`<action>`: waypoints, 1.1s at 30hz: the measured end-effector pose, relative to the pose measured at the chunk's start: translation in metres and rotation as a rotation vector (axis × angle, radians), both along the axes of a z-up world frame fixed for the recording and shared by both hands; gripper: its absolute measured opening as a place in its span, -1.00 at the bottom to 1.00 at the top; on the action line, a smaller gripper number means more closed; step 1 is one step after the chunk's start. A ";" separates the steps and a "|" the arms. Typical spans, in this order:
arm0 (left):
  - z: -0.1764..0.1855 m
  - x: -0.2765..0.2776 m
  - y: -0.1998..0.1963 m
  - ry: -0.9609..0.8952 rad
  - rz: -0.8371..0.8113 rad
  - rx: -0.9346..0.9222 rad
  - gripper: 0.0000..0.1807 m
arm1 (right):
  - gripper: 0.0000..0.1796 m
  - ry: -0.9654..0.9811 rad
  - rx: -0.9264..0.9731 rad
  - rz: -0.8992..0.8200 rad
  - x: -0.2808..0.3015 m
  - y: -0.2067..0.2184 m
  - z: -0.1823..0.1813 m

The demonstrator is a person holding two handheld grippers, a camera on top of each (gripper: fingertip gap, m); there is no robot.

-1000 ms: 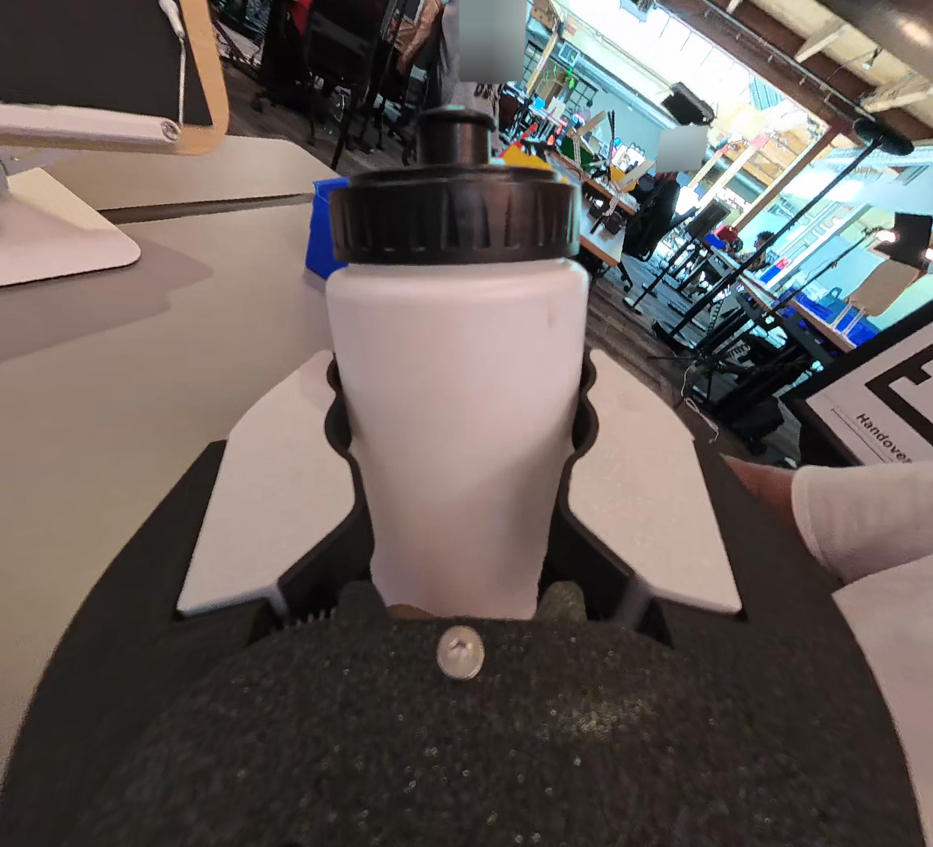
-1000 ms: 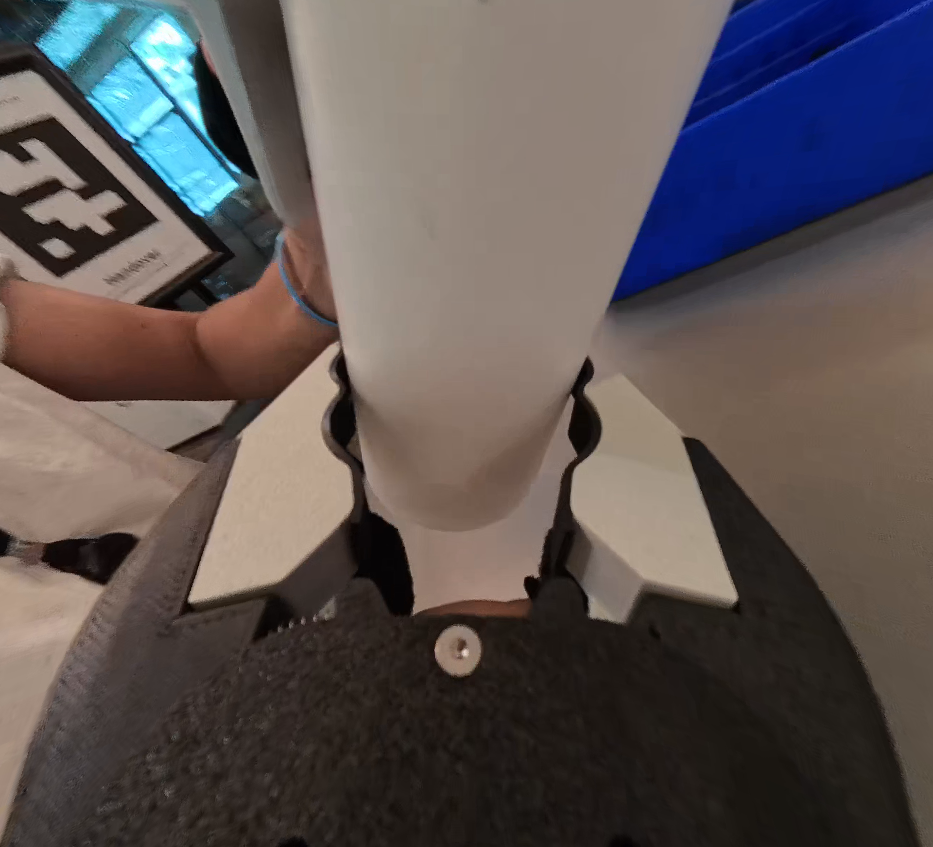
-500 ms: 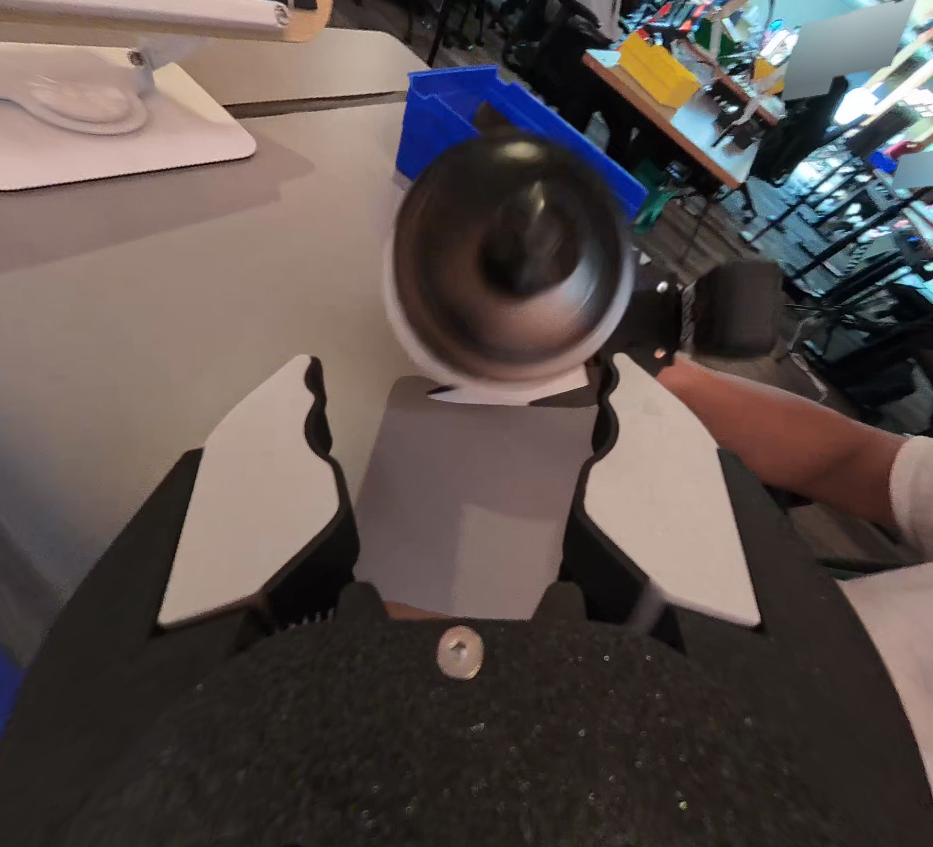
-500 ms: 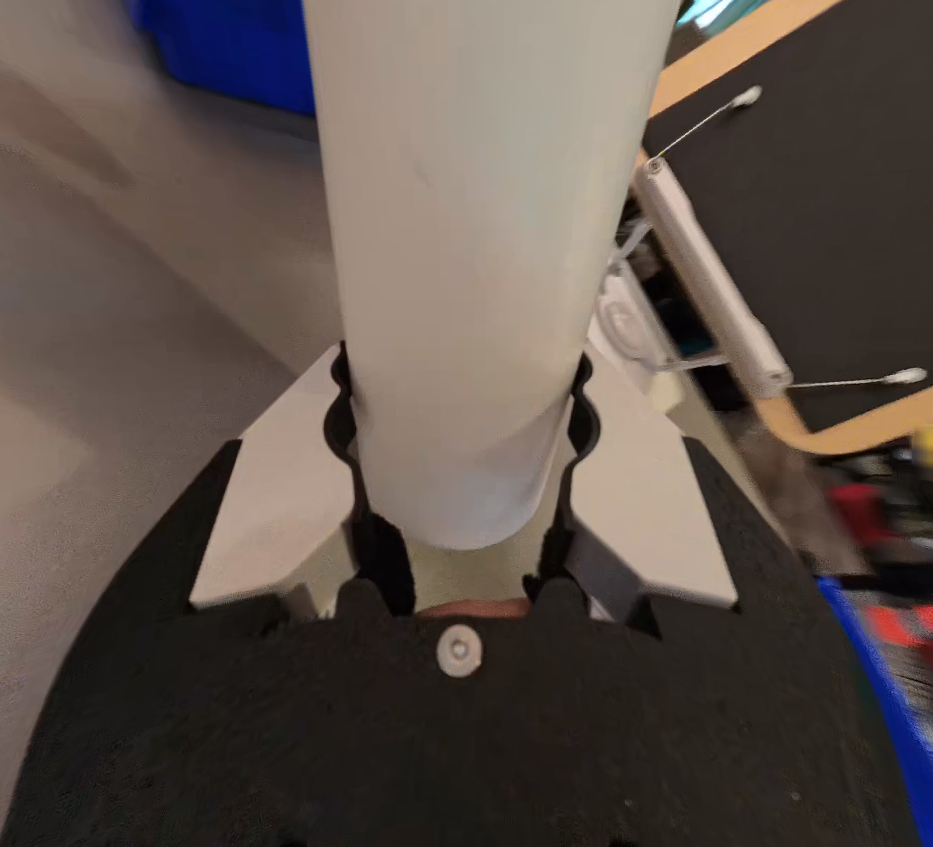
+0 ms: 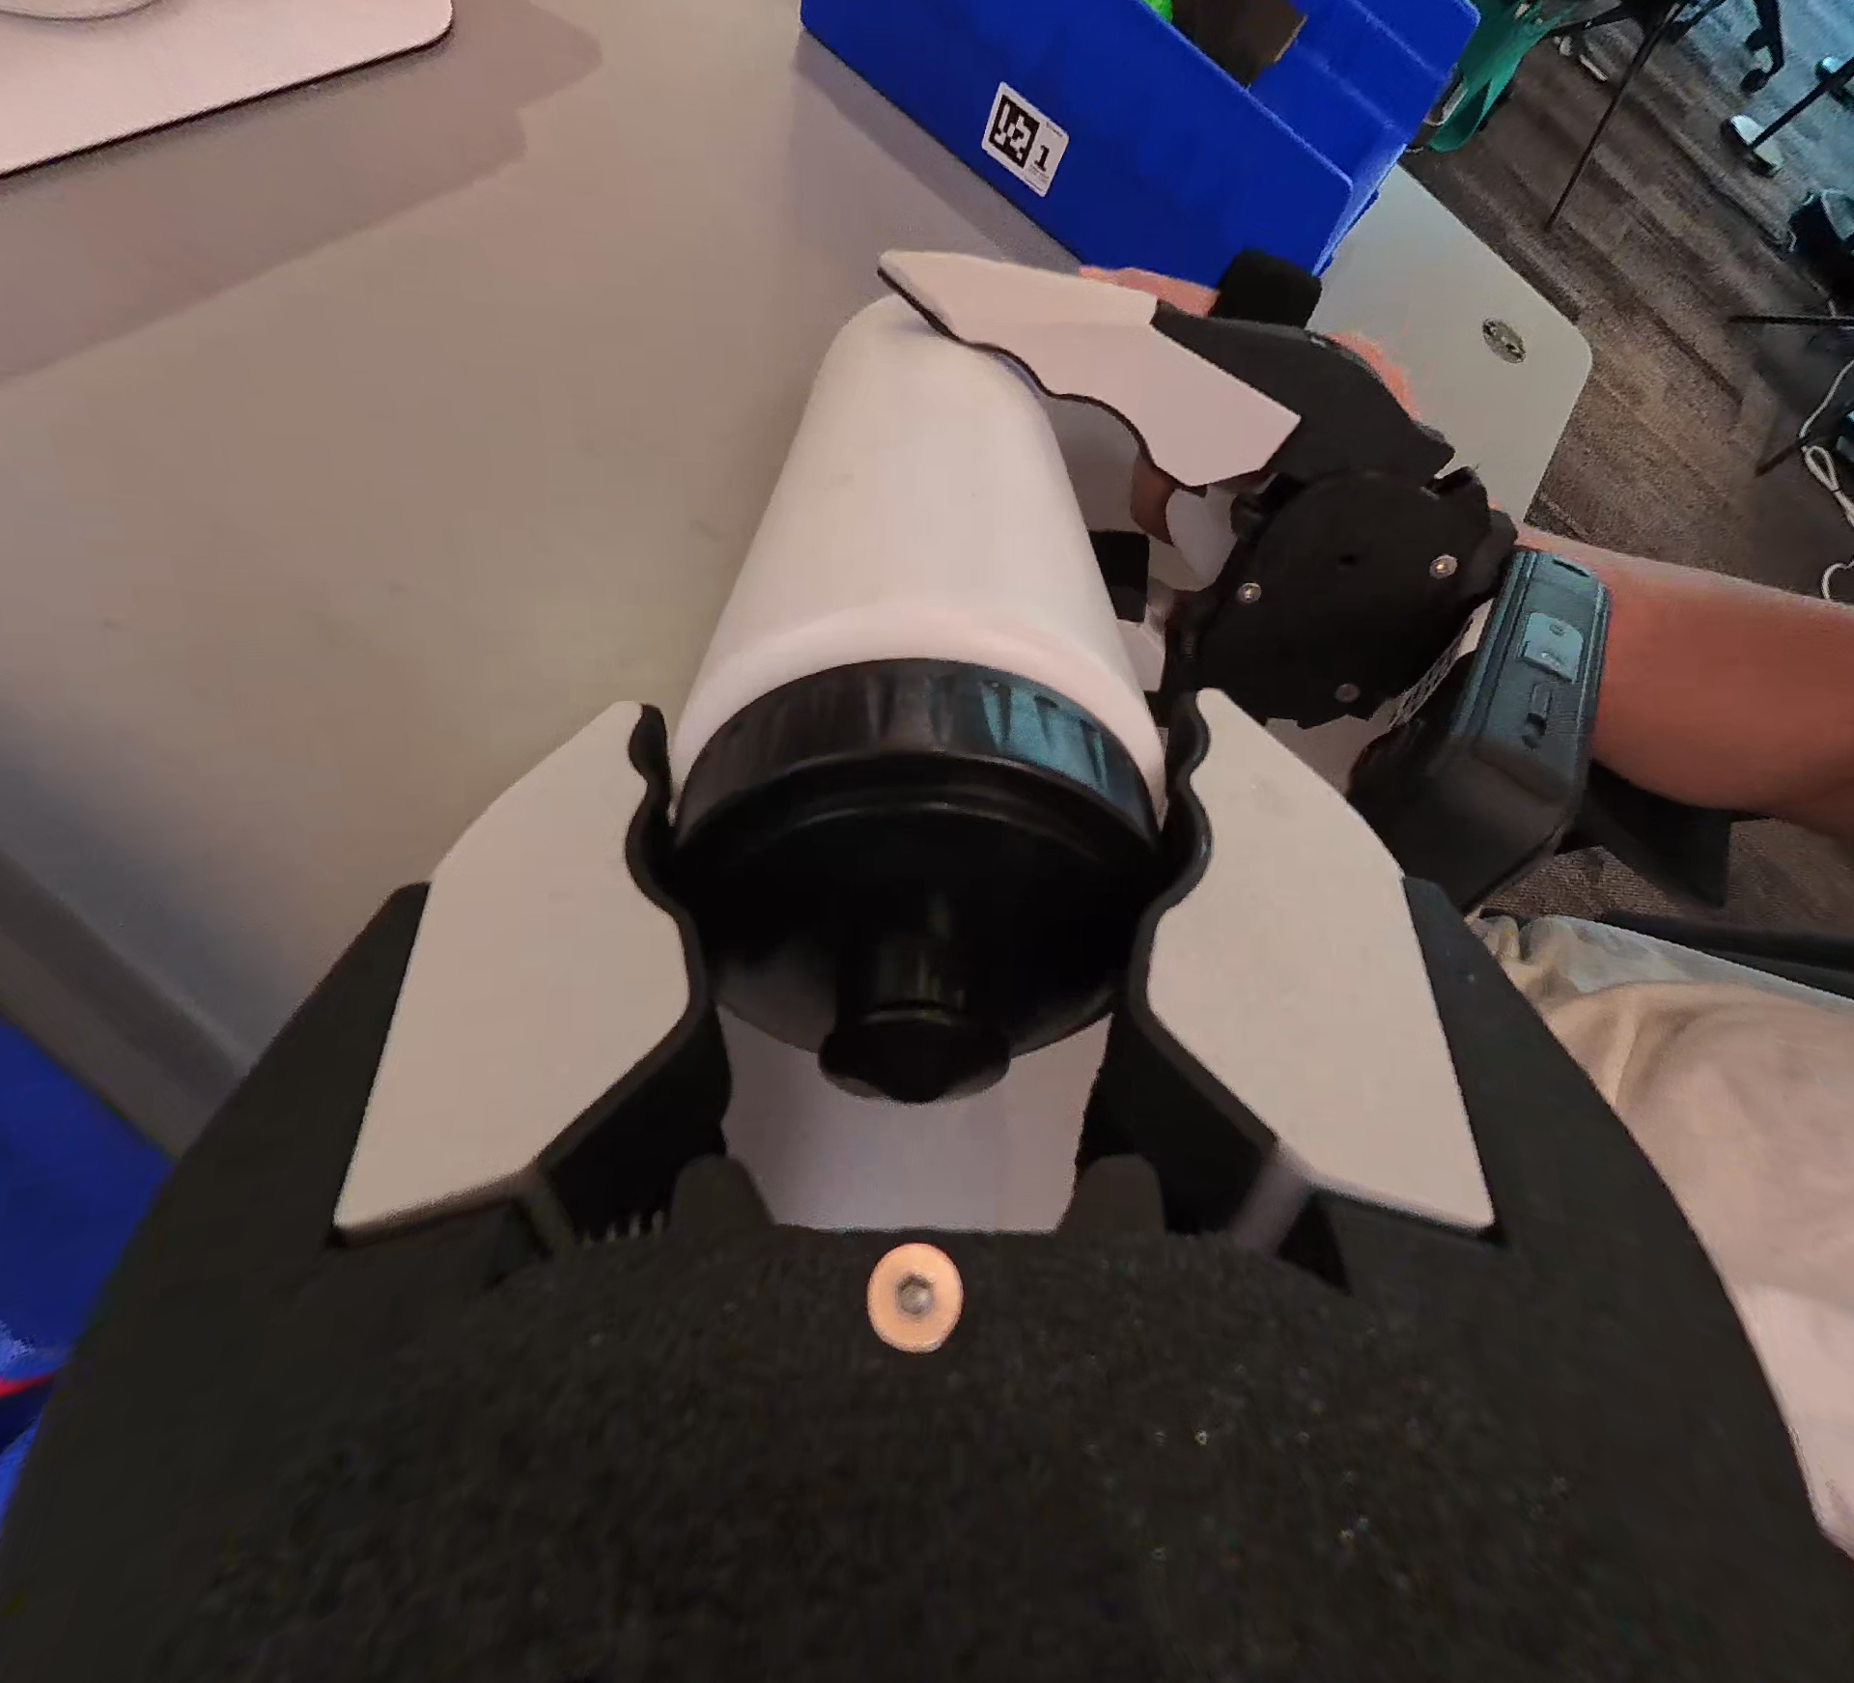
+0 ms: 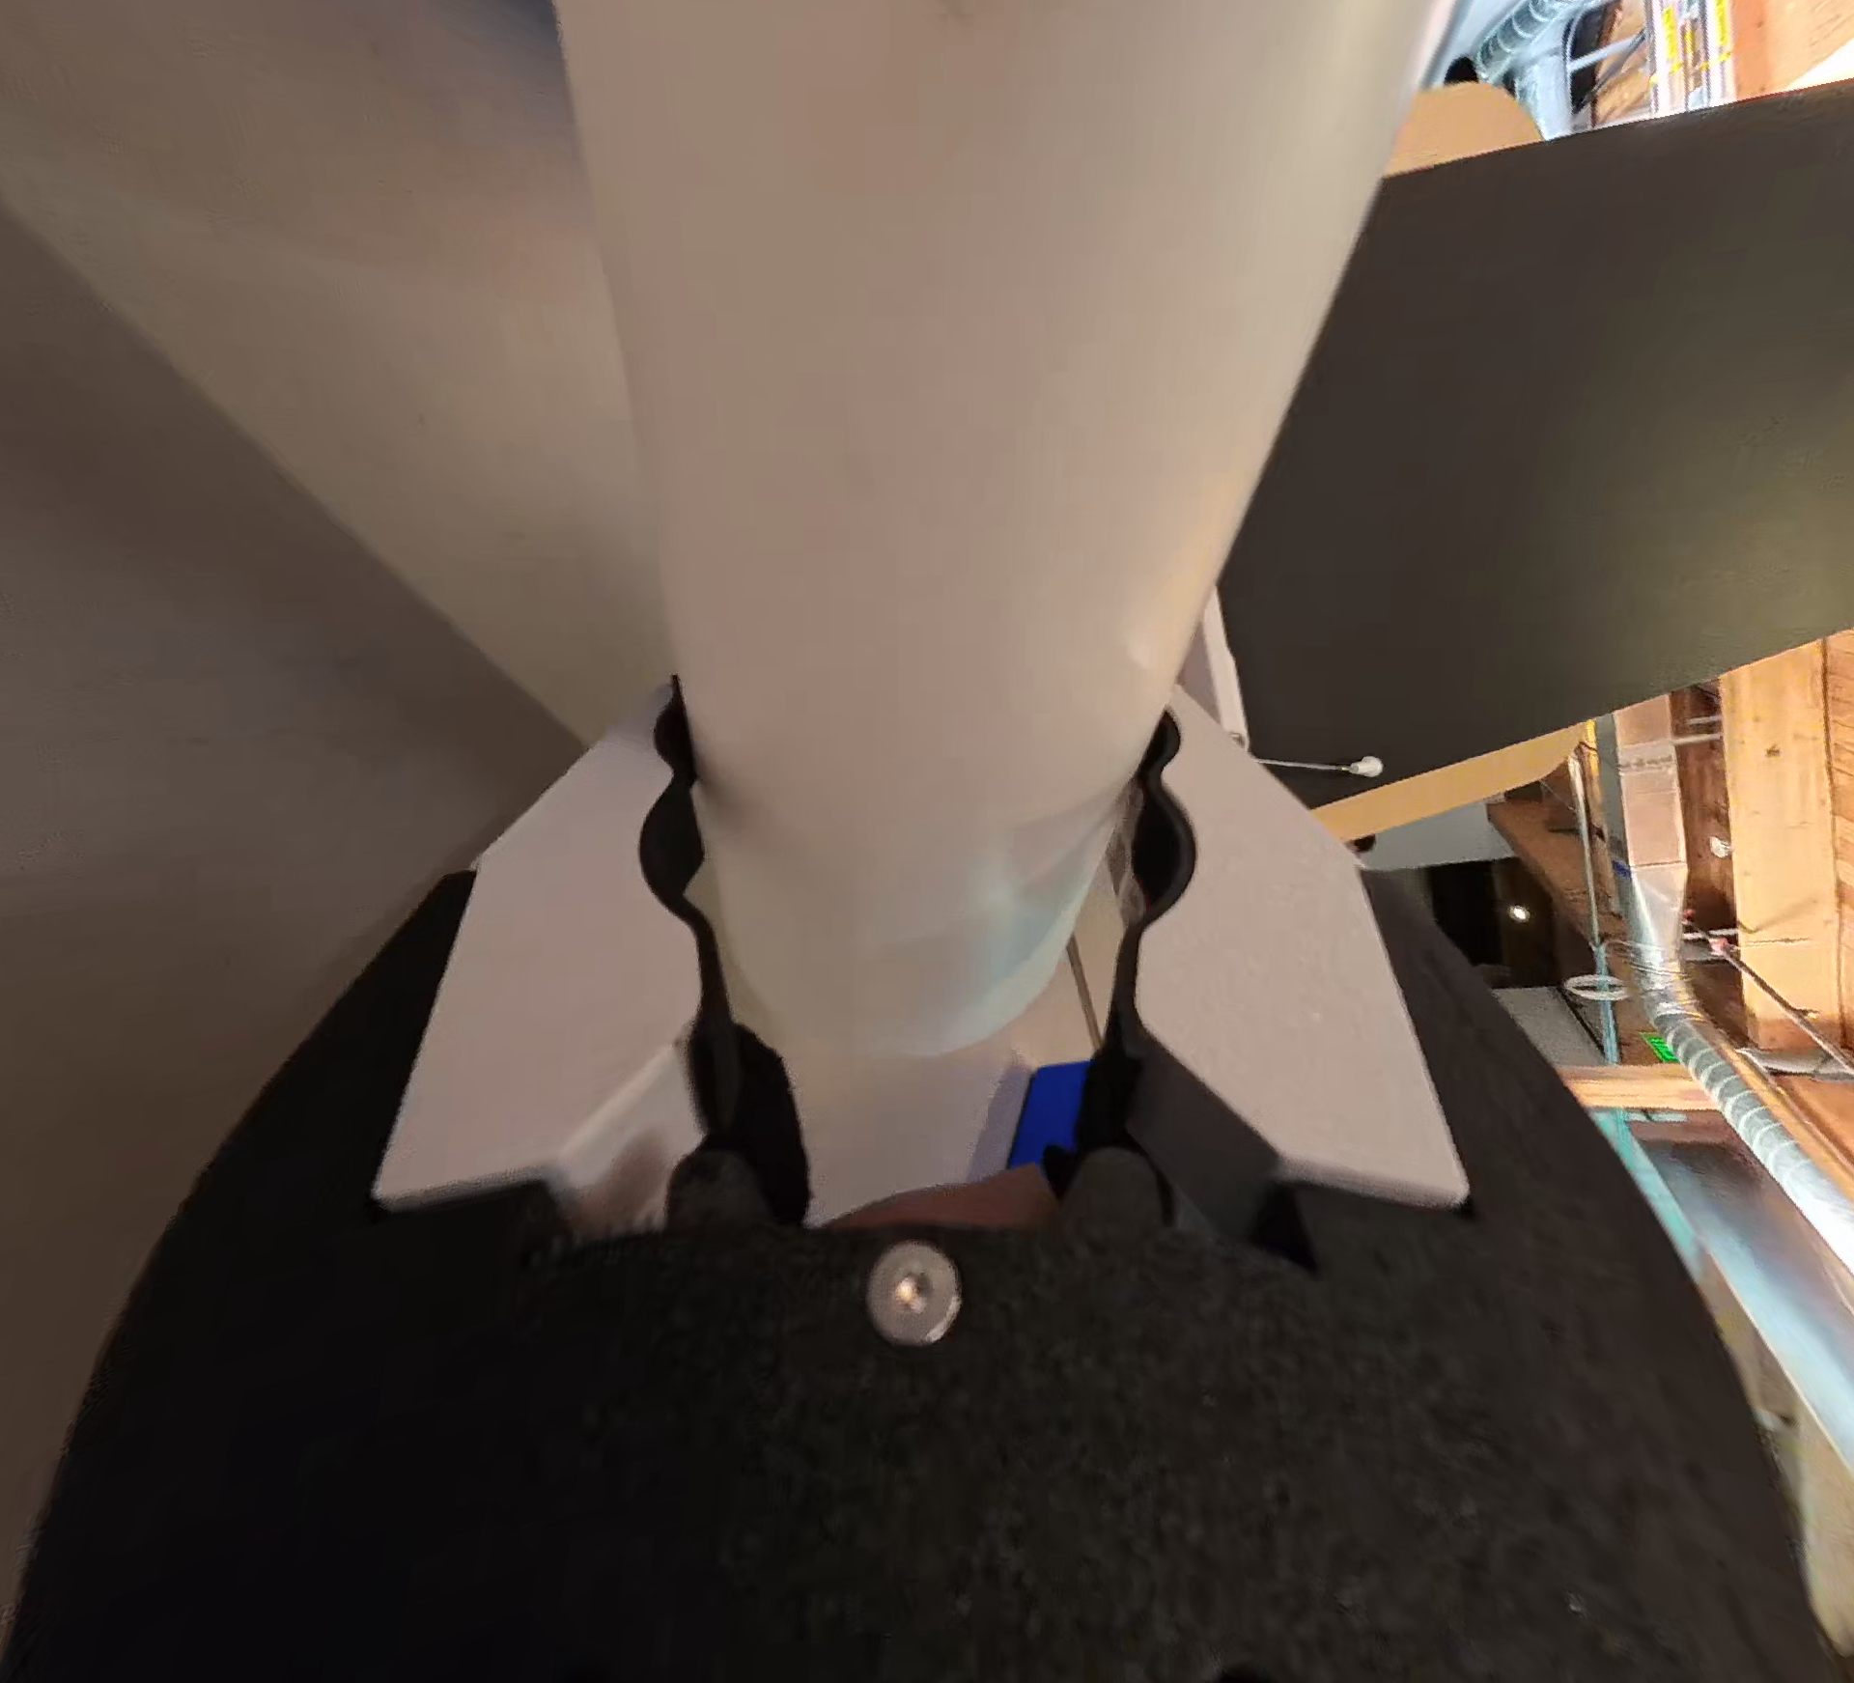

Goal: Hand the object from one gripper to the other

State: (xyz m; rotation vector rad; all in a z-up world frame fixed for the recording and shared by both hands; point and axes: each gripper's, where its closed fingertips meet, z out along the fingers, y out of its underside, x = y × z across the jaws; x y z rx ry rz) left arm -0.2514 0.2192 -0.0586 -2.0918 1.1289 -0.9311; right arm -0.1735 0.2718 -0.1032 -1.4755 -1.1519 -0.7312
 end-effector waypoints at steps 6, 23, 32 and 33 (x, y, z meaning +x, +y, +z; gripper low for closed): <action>0.000 -0.010 0.011 0.014 0.010 0.009 0.04 | 0.01 0.101 -0.081 0.114 -0.013 -0.010 -0.006; 0.061 0.017 -0.019 0.184 -0.592 -0.026 0.04 | 0.09 1.360 -0.997 0.771 0.040 -0.066 0.088; 0.031 0.070 -0.056 0.382 -0.858 -0.050 0.04 | 0.08 0.941 -1.297 0.799 -0.024 -0.124 0.045; 0.032 0.076 -0.056 0.383 -0.863 -0.047 0.04 | 0.02 0.895 -1.288 0.761 -0.026 -0.122 0.037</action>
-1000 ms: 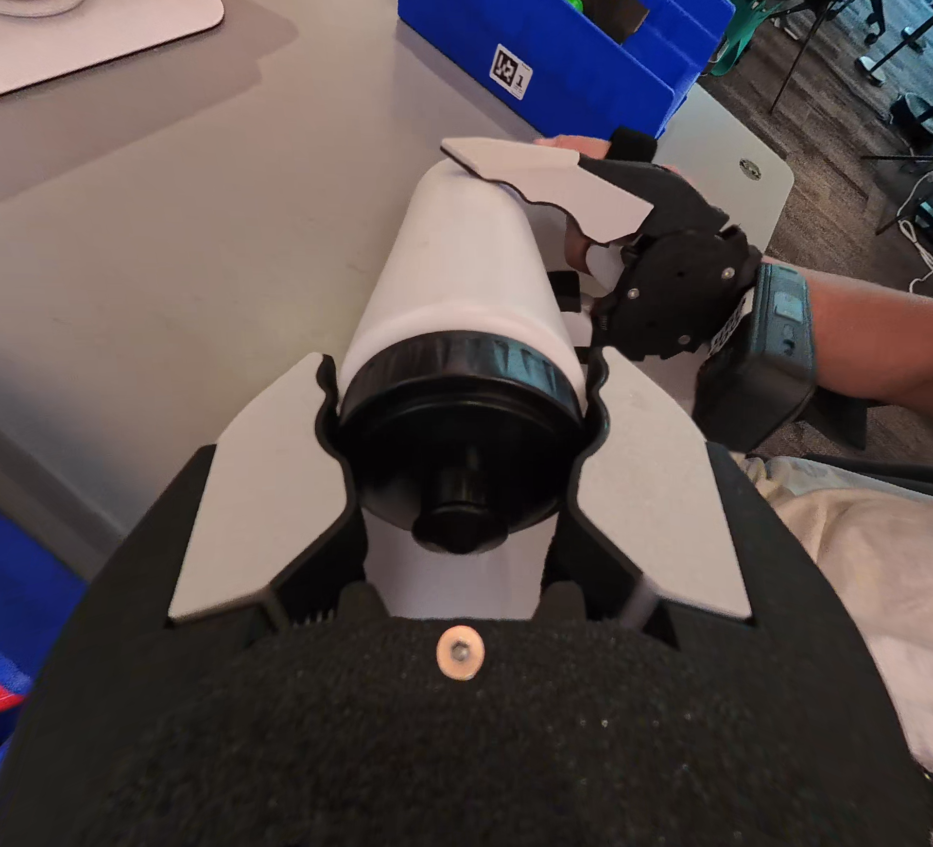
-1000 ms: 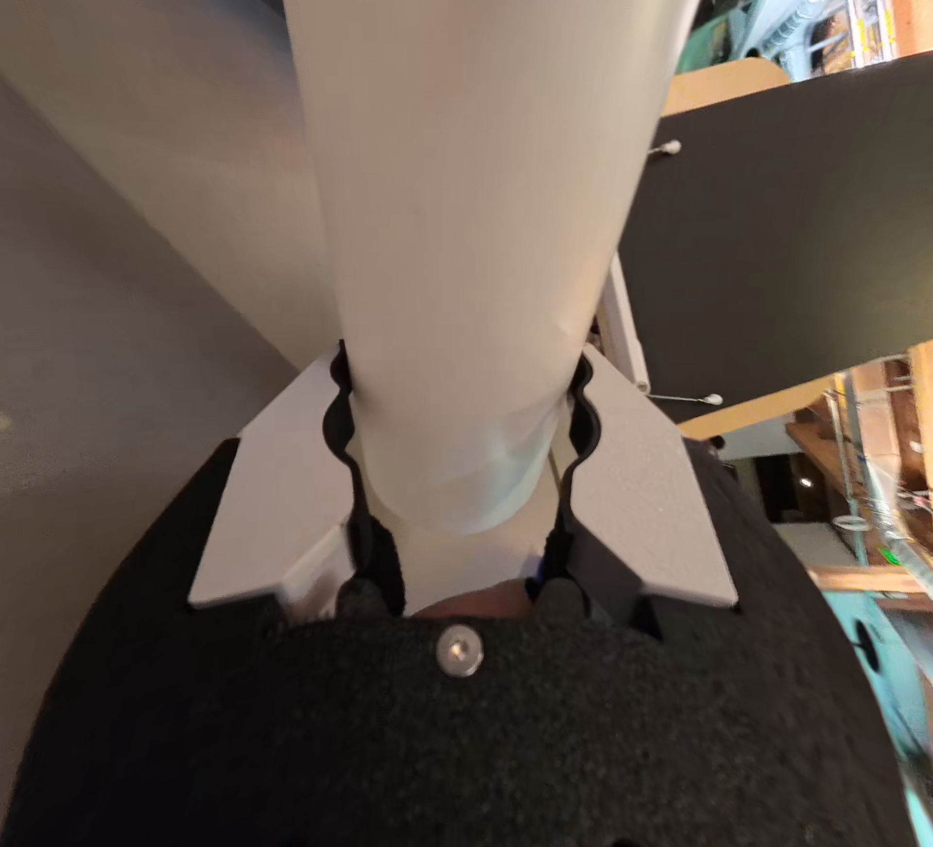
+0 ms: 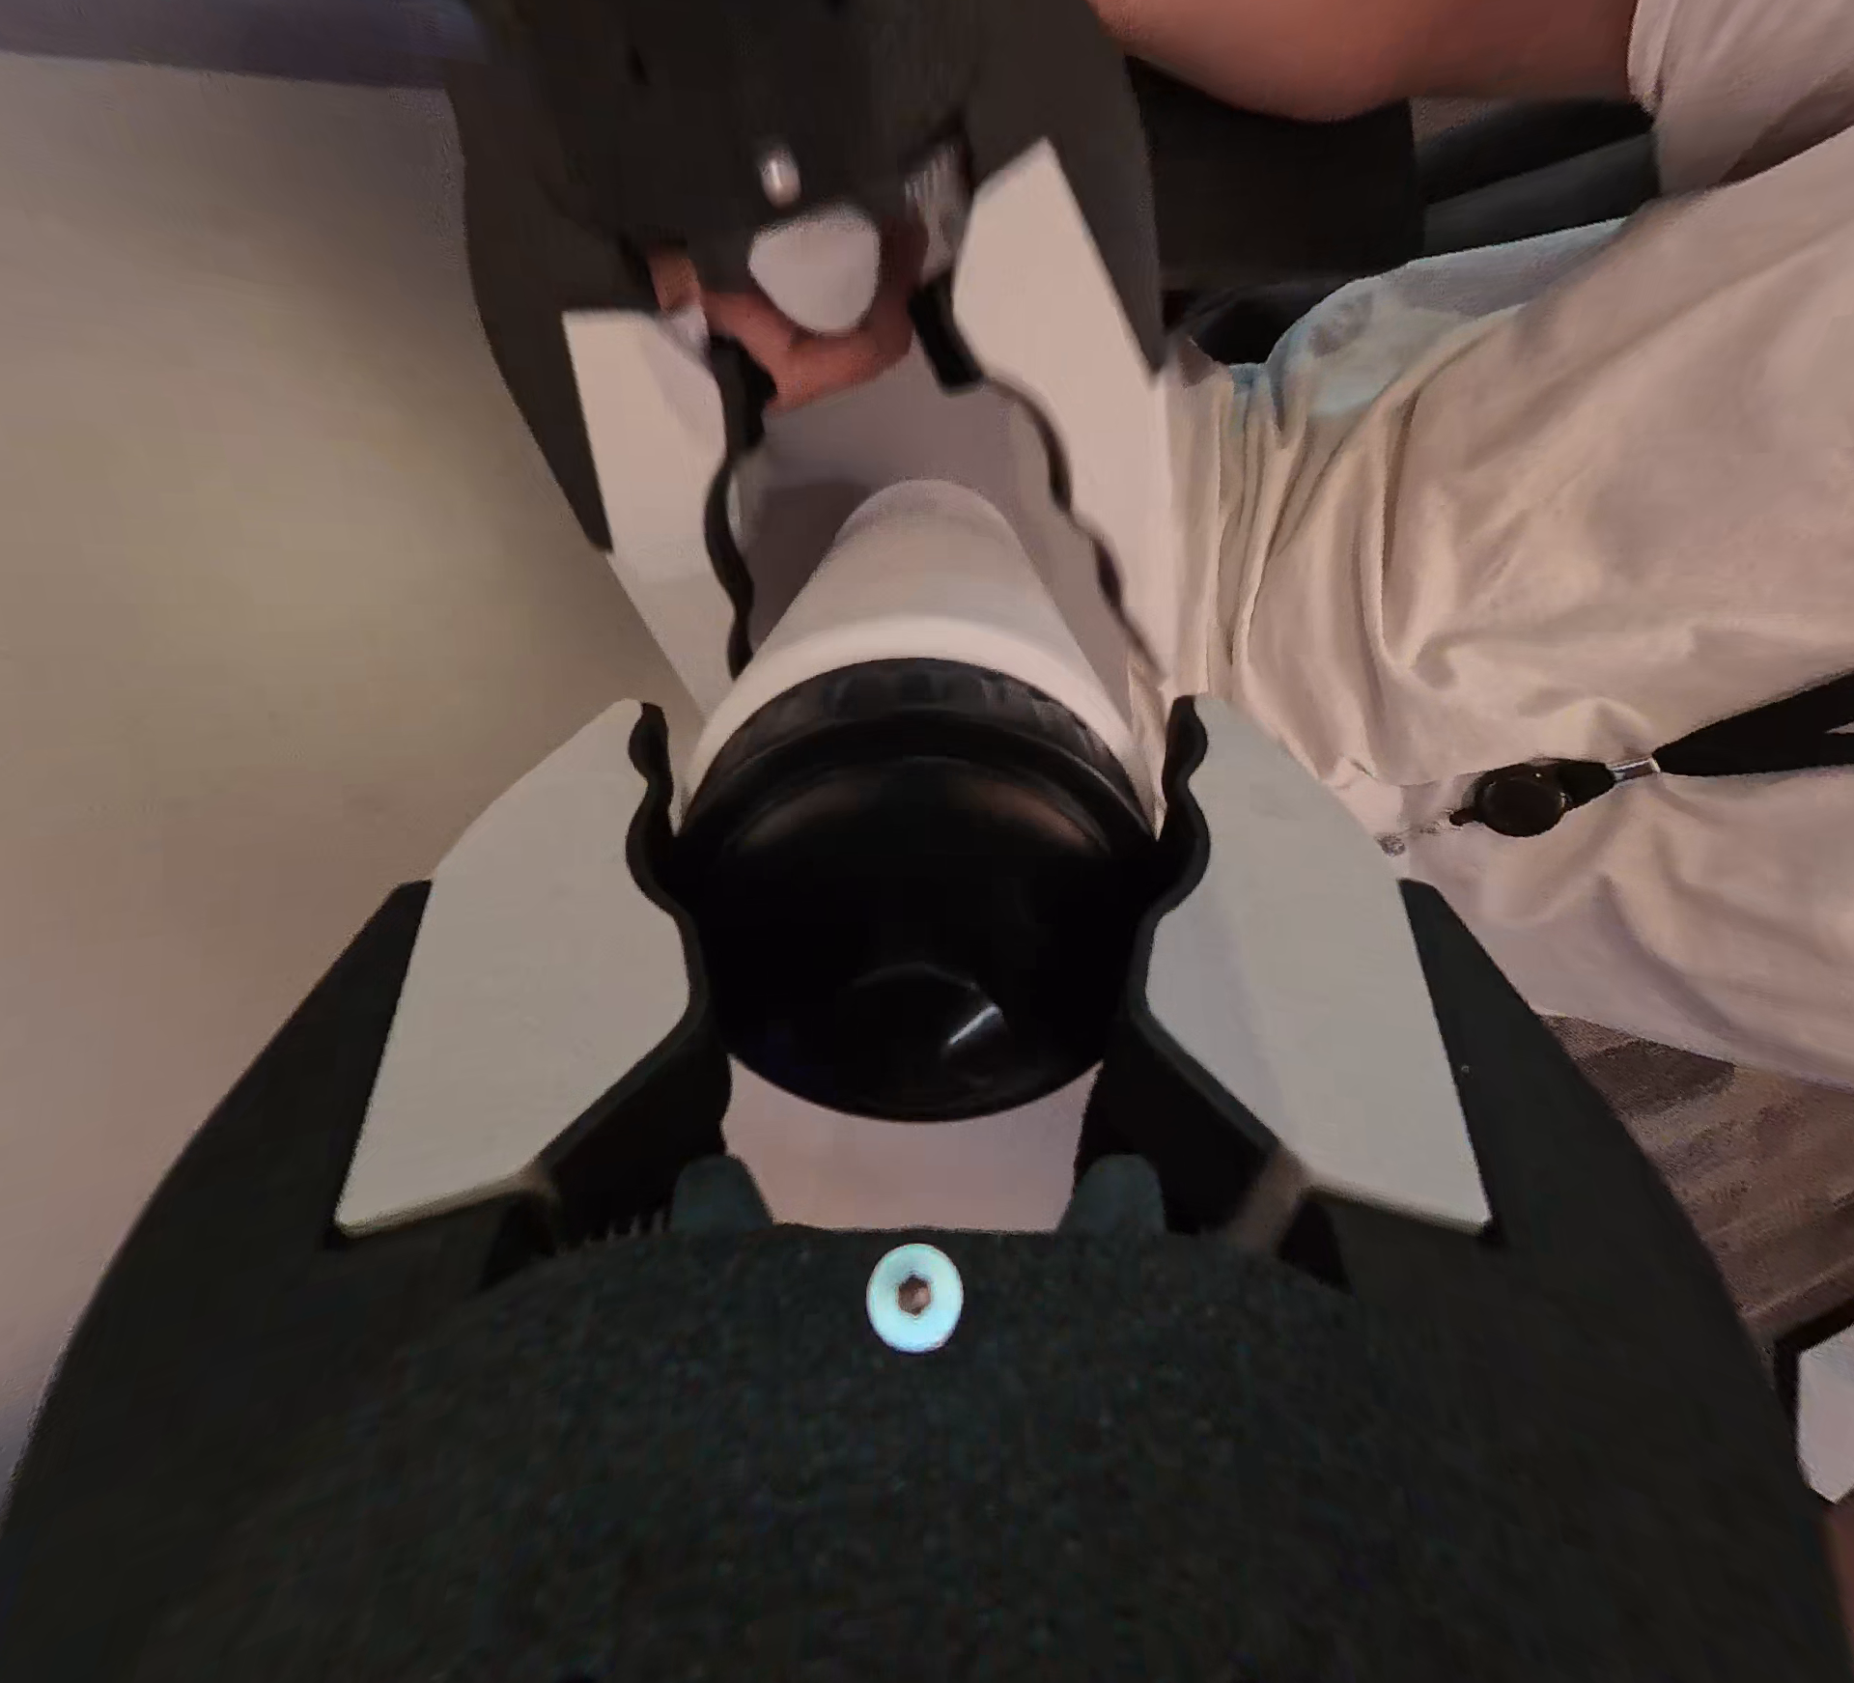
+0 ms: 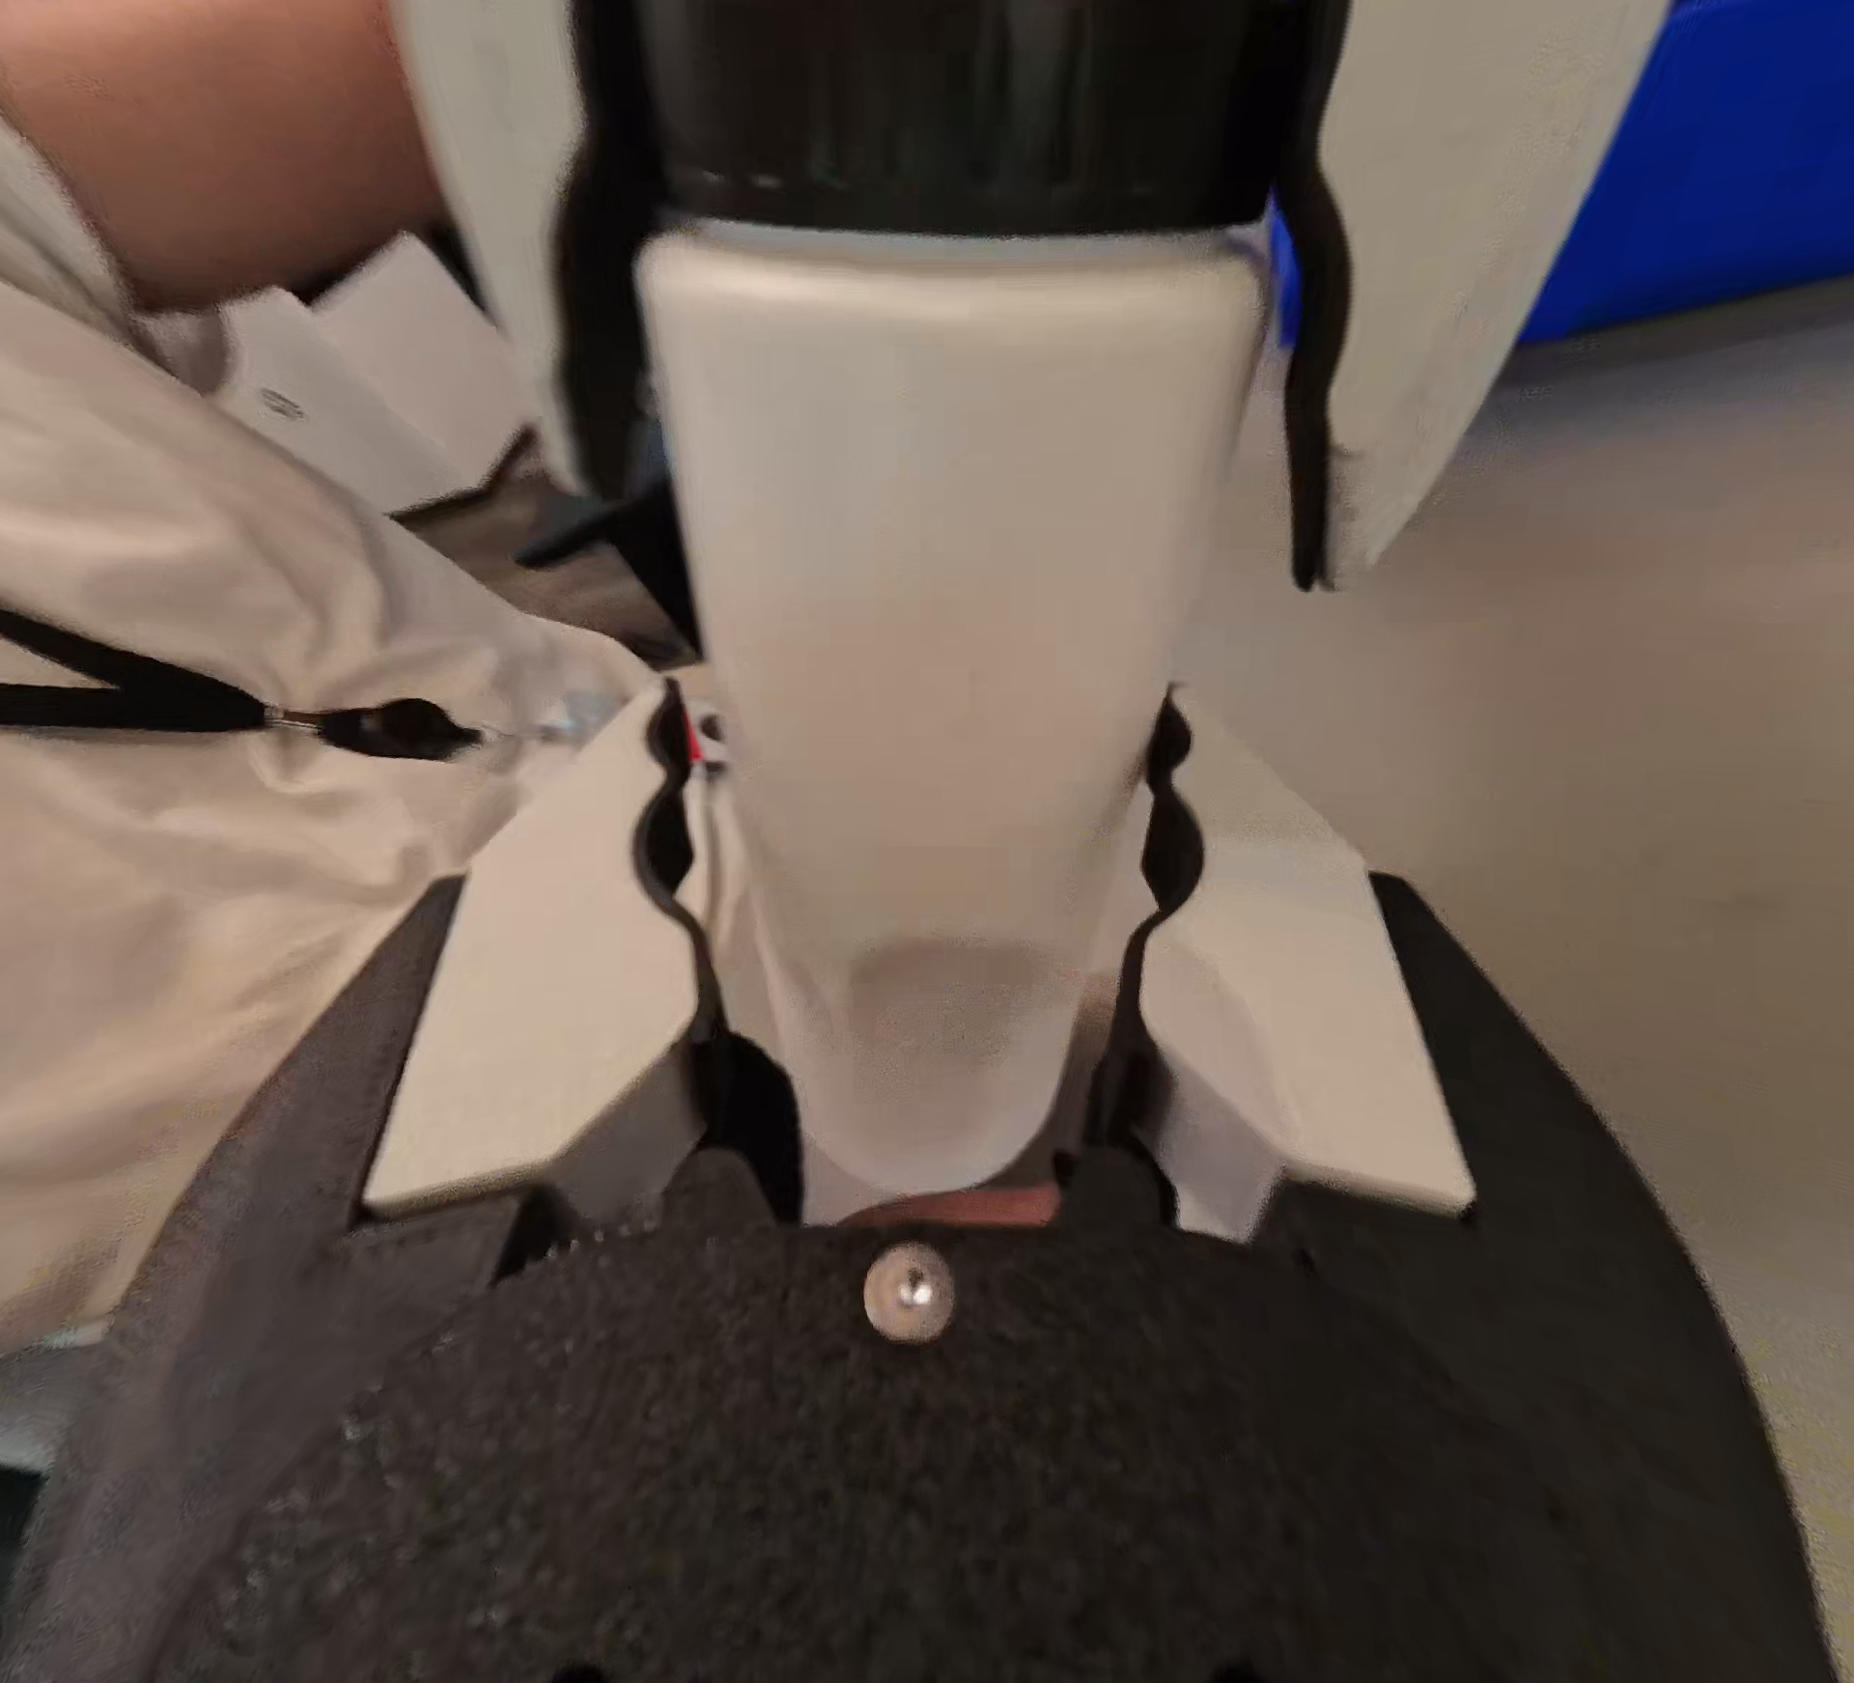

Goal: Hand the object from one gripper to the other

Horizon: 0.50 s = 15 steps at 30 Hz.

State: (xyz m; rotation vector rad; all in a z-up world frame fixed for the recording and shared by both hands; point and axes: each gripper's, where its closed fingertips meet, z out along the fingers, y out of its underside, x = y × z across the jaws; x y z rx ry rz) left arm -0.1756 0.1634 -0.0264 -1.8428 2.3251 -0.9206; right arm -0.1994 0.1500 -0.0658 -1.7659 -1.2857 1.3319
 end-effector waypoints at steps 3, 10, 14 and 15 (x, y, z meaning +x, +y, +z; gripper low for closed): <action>0.000 0.009 0.003 0.010 -0.005 0.030 0.04 | -0.07 -0.053 0.060 -0.044 0.000 0.010 -0.007; 0.012 0.007 0.032 -0.124 0.167 0.254 0.03 | -0.07 -0.107 0.225 -0.209 0.019 0.038 0.000; 0.040 -0.006 0.044 -0.405 0.349 0.356 0.05 | -0.08 -0.028 0.205 -0.241 0.025 0.041 0.015; 0.050 -0.011 0.047 -0.491 0.408 0.376 0.08 | -0.08 0.019 0.172 -0.239 0.026 0.041 0.019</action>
